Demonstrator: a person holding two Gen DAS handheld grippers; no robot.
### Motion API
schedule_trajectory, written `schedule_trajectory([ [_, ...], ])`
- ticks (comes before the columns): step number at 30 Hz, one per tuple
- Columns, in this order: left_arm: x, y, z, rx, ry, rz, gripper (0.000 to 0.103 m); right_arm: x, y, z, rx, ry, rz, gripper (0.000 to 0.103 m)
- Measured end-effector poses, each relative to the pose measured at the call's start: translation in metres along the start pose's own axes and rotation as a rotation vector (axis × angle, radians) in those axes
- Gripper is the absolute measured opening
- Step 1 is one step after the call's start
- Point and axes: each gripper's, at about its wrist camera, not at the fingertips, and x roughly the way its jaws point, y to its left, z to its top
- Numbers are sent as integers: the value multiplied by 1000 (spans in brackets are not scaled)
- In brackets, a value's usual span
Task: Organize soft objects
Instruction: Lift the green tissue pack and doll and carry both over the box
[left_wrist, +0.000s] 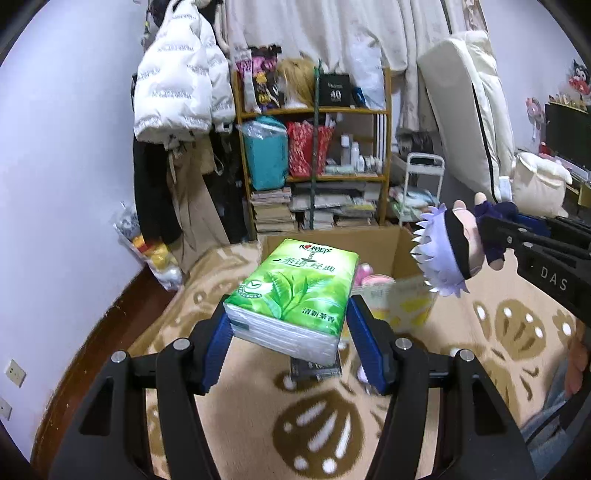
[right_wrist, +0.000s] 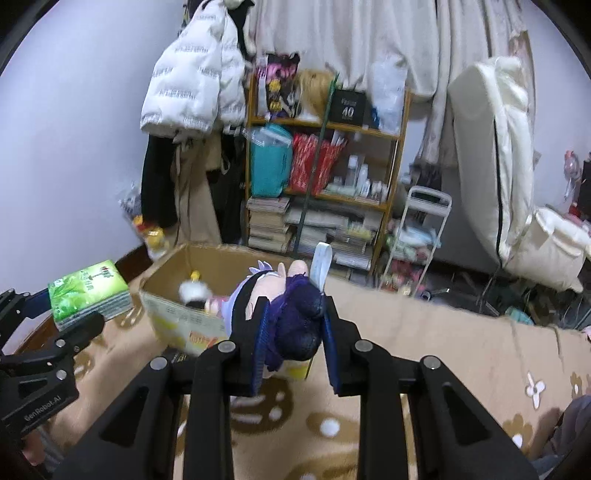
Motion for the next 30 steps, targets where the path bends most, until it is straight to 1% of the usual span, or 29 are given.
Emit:
schedule_trajectory([
  [2, 2, 0, 5, 7, -28, 9, 60, 4, -1, 4, 3, -21, -8, 28],
  [5, 10, -2, 16, 19, -66, 13, 60, 10, 2, 7, -2, -37, 3, 28],
  [7, 14, -4, 22, 21, -82, 4, 60, 15, 6, 8, -17, -46, 0, 28],
  [9, 24, -3, 29, -1, -64, -29, 60, 22, 10, 11, -38, -62, -7, 28],
  [13, 46, -2, 42, 5, -43, 9, 60, 34, 16, 17, -64, -89, -24, 29],
  [17, 66, -1, 53, 21, -24, 28, 60, 51, 16, 22, -58, -90, -12, 29],
  [21, 88, -2, 57, 31, 4, 32, 60, 68, 15, 22, -60, -76, -6, 29],
  [25, 103, -4, 51, 47, 31, 27, 60, 90, 15, 18, -42, -39, 9, 29],
  [30, 127, -4, 40, 32, 104, -20, 61, 107, 13, 11, -31, 13, 33, 30],
])
